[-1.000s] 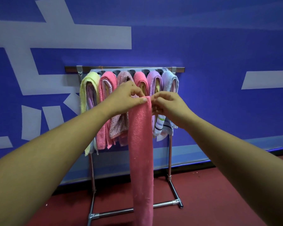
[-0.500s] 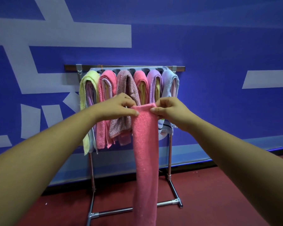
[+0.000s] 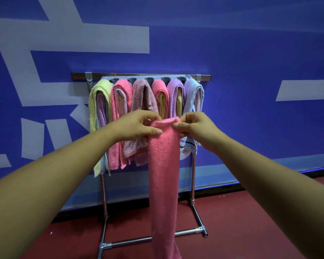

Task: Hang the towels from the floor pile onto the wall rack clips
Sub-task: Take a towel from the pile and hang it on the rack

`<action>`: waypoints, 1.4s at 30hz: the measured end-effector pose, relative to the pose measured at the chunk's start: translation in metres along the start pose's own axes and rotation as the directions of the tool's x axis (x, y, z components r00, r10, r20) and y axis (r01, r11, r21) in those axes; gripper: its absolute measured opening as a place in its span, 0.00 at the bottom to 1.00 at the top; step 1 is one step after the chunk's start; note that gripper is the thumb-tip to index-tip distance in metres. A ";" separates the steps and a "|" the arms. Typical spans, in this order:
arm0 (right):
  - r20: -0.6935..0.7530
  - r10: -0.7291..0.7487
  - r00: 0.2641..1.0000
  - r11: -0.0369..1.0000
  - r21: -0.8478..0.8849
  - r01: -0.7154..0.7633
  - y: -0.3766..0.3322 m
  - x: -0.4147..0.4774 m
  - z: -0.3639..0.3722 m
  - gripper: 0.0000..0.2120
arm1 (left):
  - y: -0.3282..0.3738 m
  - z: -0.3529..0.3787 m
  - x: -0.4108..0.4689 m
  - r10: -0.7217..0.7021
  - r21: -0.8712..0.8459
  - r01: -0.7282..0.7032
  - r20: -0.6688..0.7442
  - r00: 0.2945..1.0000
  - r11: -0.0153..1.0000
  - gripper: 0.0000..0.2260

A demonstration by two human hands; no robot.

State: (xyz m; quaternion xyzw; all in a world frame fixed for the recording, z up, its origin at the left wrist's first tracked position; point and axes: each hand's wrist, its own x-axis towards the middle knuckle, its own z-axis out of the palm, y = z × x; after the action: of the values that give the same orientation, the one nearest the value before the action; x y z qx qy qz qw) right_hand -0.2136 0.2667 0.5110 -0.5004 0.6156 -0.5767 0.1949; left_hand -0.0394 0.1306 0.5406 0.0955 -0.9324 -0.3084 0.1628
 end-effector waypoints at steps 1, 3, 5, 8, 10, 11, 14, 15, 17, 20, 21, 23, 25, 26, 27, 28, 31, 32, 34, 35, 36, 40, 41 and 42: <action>0.006 -0.002 1.000 1.000 -0.017 0.002 0.001 0.000 -0.002 0.08 | 0.000 -0.001 0.000 -0.006 -0.021 0.007 0.030 1.000 1.000 0.06; 0.022 -0.005 1.000 1.000 -0.023 0.005 0.004 -0.001 -0.001 0.08 | 0.000 -0.001 0.000 -0.018 -0.009 0.019 0.067 0.998 1.000 0.07; 0.012 -0.009 1.000 1.000 0.001 0.009 0.007 -0.002 0.000 0.07 | -0.001 -0.001 0.000 -0.033 -0.033 0.034 0.038 0.999 0.999 0.10; -0.030 -0.001 1.000 1.000 0.008 0.001 0.013 -0.002 -0.003 0.06 | -0.004 -0.003 0.000 -0.079 -0.205 0.071 -0.032 0.996 0.976 0.13; -0.023 0.010 1.000 1.000 0.020 -0.009 0.015 -0.003 -0.004 0.06 | -0.005 -0.001 -0.001 -0.098 -0.242 0.085 -0.041 0.994 0.966 0.12; -0.019 0.009 1.000 1.000 0.026 -0.009 0.015 -0.002 -0.003 0.07 | -0.005 0.001 -0.001 -0.101 -0.236 0.086 -0.054 0.993 0.968 0.10; -0.044 -0.015 0.999 0.999 0.046 0.017 0.011 0.002 0.000 0.07 | -0.006 0.004 0.001 -0.101 -0.222 0.065 -0.156 0.983 0.973 0.09; -0.057 -0.027 0.998 0.997 0.068 0.031 0.010 0.005 0.000 0.06 | -0.006 0.004 0.003 -0.093 -0.222 0.049 -0.195 0.976 0.974 0.09; -0.048 -0.046 0.998 0.989 0.137 0.052 0.005 0.009 -0.001 0.06 | -0.002 0.005 0.005 -0.068 -0.211 0.012 -0.259 0.963 0.977 0.09; 0.085 -0.029 0.996 0.988 0.153 0.015 -0.002 0.014 -0.004 0.15 | 0.003 0.005 0.010 -0.020 -0.223 -0.048 -0.293 0.956 0.974 0.07; 0.148 -0.016 0.989 0.994 0.106 0.000 -0.004 0.015 -0.004 0.17 | 0.003 0.004 0.011 -0.009 -0.240 -0.062 -0.282 0.959 0.969 0.08; 0.212 -0.014 0.977 0.998 -0.065 0.028 -0.008 0.017 -0.002 0.14 | 0.000 0.004 0.014 -0.016 -0.255 -0.054 -0.266 0.964 0.966 0.10; 0.176 -0.021 0.984 0.988 -0.150 0.048 -0.011 0.020 -0.001 0.10 | -0.004 0.007 0.014 -0.048 -0.256 -0.029 -0.290 0.956 0.966 0.11; 0.151 -0.028 0.988 0.987 -0.154 0.051 -0.014 0.021 0.000 0.08 | -0.006 0.009 0.014 -0.065 -0.275 -0.025 -0.312 0.948 0.961 0.12; 0.135 -0.039 0.990 0.984 -0.166 0.062 -0.016 0.023 0.000 0.08 | -0.008 0.013 0.014 -0.081 -0.308 -0.025 -0.327 0.941 0.951 0.12; 0.129 -0.050 0.990 0.980 -0.185 0.074 -0.018 0.024 0.000 0.08 | -0.012 0.017 0.013 -0.100 -0.356 -0.023 -0.324 0.941 0.934 0.13; 0.111 -0.078 0.991 0.975 -0.201 0.099 -0.027 0.030 -0.001 0.07 | -0.034 0.037 0.005 -0.161 -0.495 0.034 -0.216 0.963 0.868 0.18; 0.093 -0.086 0.992 0.979 -0.177 0.101 -0.032 0.031 -0.002 0.07 | -0.045 0.046 0.002 -0.176 -0.495 0.071 -0.170 0.970 0.866 0.18; 0.053 -0.097 0.994 0.989 -0.105 0.102 -0.039 0.035 -0.004 0.08 | -0.069 0.066 -0.005 -0.202 -0.497 0.135 -0.084 0.976 0.857 0.13; 0.033 -0.100 0.994 0.992 -0.075 0.103 -0.042 0.036 -0.005 0.09 | -0.080 0.079 -0.008 -0.210 -0.506 0.161 -0.041 0.977 0.847 0.12; 0.010 -0.102 0.995 0.993 -0.061 0.103 -0.045 0.037 -0.005 0.10 | -0.091 0.091 -0.010 -0.219 -0.508 0.188 -0.001 0.976 0.840 0.11; -0.097 -0.134 0.986 0.990 -0.065 0.129 -0.052 0.041 -0.008 0.10 | -0.128 0.138 -0.023 -0.263 -0.483 0.295 0.134 0.955 0.825 0.10; -0.129 -0.141 0.982 0.989 -0.066 0.133 -0.053 0.043 -0.010 0.10 | -0.133 0.148 -0.027 -0.268 -0.486 0.309 0.153 0.951 0.817 0.10; -0.165 -0.145 0.976 0.988 -0.072 0.135 -0.054 0.043 -0.013 0.10 | -0.135 0.157 -0.031 -0.276 -0.492 0.317 0.156 0.948 0.811 0.09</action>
State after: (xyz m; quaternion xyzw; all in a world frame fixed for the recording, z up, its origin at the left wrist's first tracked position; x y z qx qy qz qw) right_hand -0.2211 0.2459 0.5777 -0.4972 0.6103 -0.6107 0.0856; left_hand -0.0572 0.1175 0.3324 0.1813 -0.7960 -0.5695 0.0959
